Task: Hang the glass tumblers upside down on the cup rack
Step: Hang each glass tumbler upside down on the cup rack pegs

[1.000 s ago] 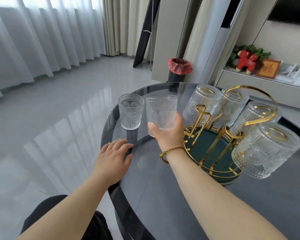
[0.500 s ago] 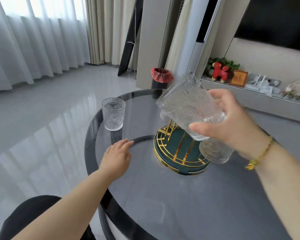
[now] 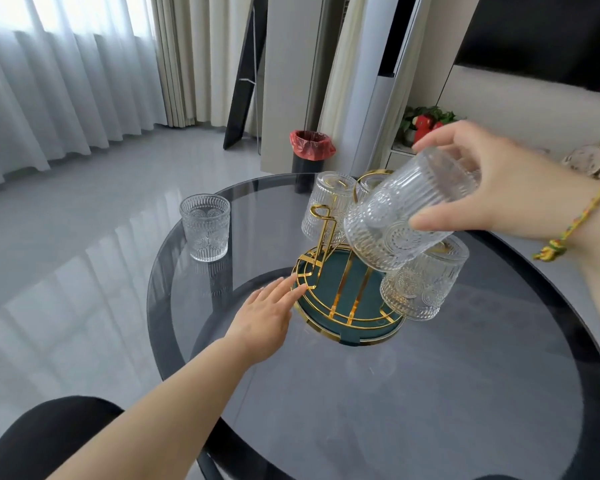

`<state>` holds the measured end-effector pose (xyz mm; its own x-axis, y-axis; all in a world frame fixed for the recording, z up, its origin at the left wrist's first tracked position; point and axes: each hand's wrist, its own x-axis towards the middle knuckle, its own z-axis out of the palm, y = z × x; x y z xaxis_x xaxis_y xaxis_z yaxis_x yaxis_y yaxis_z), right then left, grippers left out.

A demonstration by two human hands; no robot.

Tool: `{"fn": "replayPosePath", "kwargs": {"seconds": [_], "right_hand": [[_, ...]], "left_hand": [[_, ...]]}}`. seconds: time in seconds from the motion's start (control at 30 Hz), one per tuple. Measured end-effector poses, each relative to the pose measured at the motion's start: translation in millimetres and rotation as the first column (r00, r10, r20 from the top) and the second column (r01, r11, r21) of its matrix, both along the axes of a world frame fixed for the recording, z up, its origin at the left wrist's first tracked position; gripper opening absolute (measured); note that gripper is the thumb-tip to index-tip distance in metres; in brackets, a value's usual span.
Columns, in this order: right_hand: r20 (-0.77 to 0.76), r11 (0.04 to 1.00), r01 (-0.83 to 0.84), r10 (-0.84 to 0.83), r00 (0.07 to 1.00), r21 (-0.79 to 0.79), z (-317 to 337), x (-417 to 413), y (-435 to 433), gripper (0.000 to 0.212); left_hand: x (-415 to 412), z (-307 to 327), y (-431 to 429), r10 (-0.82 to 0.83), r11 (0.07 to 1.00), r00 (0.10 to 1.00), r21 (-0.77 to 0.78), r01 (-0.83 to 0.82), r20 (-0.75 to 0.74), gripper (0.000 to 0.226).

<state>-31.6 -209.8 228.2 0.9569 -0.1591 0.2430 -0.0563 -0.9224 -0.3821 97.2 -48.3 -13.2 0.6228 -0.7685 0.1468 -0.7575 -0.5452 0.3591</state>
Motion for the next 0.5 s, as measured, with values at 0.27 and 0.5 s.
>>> {"fn": "replayPosePath", "kwargs": {"seconds": [0.27, 0.5], "right_hand": [[-0.128, 0.996, -0.055, 0.046, 0.991, -0.07, -35, 31, 1, 0.076], [-0.247, 0.996, -0.047, 0.025, 0.969, -0.082, -61, 43, 2, 0.079]], "left_hand": [[8, -5, 3, -0.062, 0.998, 0.998, -0.019, 0.062, -0.008, 0.052], [7, -7, 3, -0.056, 0.998, 0.998, -0.023, 0.056, 0.0, 0.052]]}}
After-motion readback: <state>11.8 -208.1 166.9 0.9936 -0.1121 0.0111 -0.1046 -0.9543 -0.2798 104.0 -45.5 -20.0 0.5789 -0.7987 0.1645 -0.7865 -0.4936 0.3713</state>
